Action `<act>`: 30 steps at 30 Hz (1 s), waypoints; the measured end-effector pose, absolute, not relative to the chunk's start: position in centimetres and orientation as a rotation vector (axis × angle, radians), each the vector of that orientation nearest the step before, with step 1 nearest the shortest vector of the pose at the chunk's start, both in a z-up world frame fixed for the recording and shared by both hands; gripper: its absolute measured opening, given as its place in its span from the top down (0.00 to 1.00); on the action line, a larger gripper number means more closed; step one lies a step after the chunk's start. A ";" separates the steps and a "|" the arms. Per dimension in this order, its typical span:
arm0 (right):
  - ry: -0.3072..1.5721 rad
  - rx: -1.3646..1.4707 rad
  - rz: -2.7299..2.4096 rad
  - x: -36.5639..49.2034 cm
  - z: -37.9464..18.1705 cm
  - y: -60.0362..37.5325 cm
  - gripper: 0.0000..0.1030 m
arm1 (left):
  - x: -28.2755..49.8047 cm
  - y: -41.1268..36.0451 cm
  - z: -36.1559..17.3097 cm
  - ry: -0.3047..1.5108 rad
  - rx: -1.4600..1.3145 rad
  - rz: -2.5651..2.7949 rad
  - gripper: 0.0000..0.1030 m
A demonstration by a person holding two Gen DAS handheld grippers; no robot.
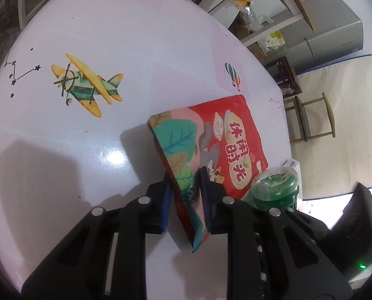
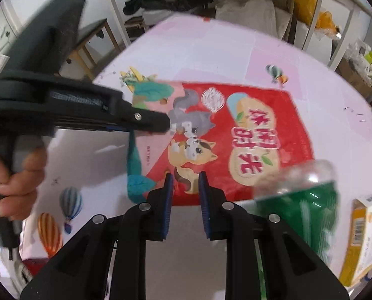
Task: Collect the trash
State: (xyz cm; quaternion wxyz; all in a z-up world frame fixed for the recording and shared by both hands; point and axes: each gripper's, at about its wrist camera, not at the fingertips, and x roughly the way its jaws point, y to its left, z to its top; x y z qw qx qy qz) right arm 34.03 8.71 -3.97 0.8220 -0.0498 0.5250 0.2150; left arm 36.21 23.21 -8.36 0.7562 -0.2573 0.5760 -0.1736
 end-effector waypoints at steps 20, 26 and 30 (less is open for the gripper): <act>1.083 0.004 0.076 29.9 -2.0 -19.5 0.15 | 35.7 22.6 -1.8 1.071 -0.535 -0.428 0.92; 1.105 -0.023 0.157 32.1 -4.6 -18.8 0.15 | 34.9 23.6 0.7 1.032 -0.520 -0.378 0.92; 1.131 -0.047 0.177 33.0 -5.8 -18.2 0.14 | 34.2 24.3 2.8 0.989 -0.523 -0.358 0.92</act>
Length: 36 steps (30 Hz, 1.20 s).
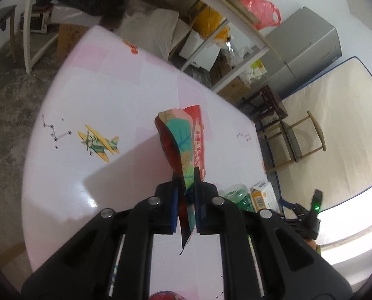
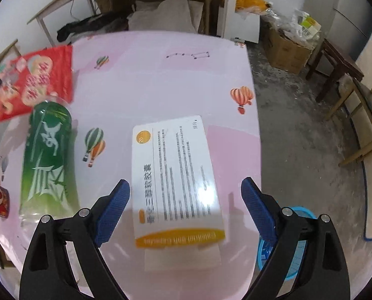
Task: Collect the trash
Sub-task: 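Carry the snack bag and medicine box to the blue wastebasket and release both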
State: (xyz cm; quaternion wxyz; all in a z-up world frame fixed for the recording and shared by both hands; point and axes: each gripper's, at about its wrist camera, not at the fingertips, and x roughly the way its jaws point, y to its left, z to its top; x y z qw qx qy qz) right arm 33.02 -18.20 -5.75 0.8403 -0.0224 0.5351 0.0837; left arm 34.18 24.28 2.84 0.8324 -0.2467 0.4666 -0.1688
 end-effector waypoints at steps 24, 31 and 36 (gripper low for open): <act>1.134 -0.011 0.216 31.4 -6.4 -17.7 0.33 | 29.5 13.9 13.9 0.854 -0.295 -0.487 0.92; 1.020 0.203 0.173 27.7 -3.2 -23.1 0.33 | 28.0 5.4 15.2 0.898 -0.179 -0.607 0.92; 0.921 0.339 0.072 22.6 -1.2 -29.4 0.33 | 26.9 -2.4 15.5 0.915 -0.104 -0.728 0.92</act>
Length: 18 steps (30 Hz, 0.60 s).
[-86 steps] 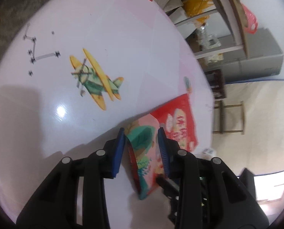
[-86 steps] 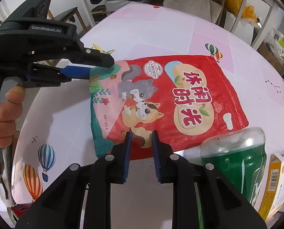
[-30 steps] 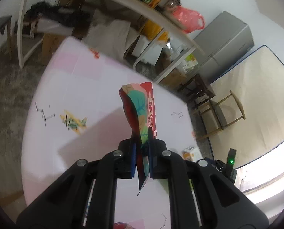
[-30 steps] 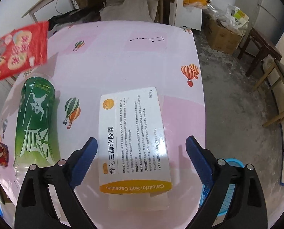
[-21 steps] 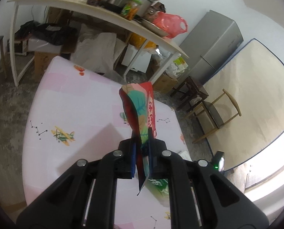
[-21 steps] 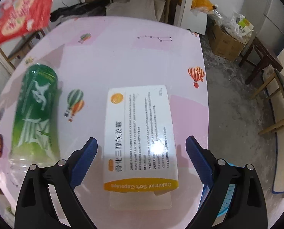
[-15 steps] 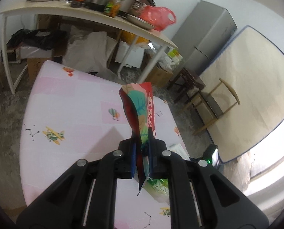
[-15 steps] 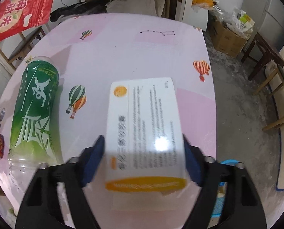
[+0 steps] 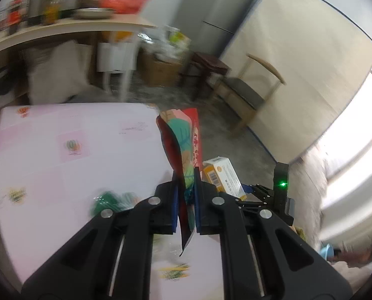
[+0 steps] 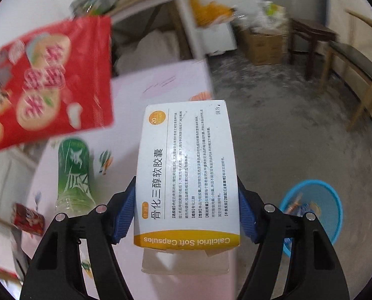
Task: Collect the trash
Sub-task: 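Carry the snack bag and medicine box to the blue wastebasket and release both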
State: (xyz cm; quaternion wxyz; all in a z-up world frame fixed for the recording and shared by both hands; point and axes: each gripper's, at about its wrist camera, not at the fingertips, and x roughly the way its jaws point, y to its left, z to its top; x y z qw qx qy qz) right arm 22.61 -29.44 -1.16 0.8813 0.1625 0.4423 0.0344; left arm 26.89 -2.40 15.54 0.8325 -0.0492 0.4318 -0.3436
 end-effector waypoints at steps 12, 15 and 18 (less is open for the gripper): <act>0.907 0.660 -0.396 7.2 -7.3 -48.6 0.33 | 24.6 -28.4 3.3 1.165 0.154 -0.974 0.92; 0.948 0.717 -0.458 4.6 -10.3 -50.4 0.33 | 24.5 -34.9 -2.4 1.262 0.221 -0.980 0.92; 0.988 0.806 -0.511 1.7 -14.0 -51.7 0.33 | 25.0 -39.5 -7.3 1.349 0.237 -0.966 0.92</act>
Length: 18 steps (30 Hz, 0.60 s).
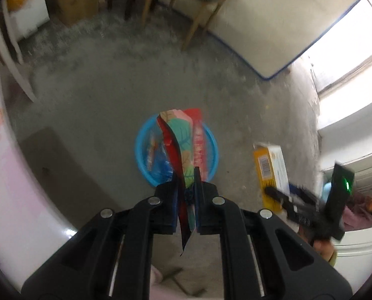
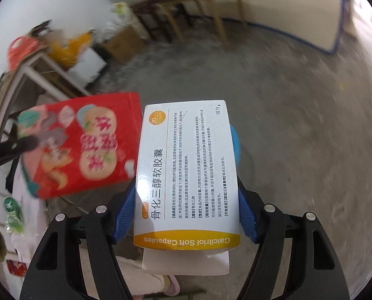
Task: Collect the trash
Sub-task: 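Carry the snack bag and medicine box to the blue wastebasket and release both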
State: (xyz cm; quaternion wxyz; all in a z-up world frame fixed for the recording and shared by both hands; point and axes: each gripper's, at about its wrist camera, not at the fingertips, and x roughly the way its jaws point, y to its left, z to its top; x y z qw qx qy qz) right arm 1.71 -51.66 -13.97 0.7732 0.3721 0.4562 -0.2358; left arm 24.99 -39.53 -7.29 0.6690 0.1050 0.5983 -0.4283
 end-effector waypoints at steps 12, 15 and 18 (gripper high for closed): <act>1.023 0.964 -0.565 -1.7 -20.4 -54.4 0.33 | 27.6 -46.2 -23.0 1.620 0.172 -0.737 0.68; 1.029 0.971 -0.560 -1.7 -21.1 -54.5 0.33 | 28.6 -45.6 -24.3 1.661 0.123 -0.681 0.56; 1.043 0.975 -0.553 -1.4 -21.9 -54.6 0.33 | 28.7 -45.0 -23.2 1.649 0.141 -0.686 0.51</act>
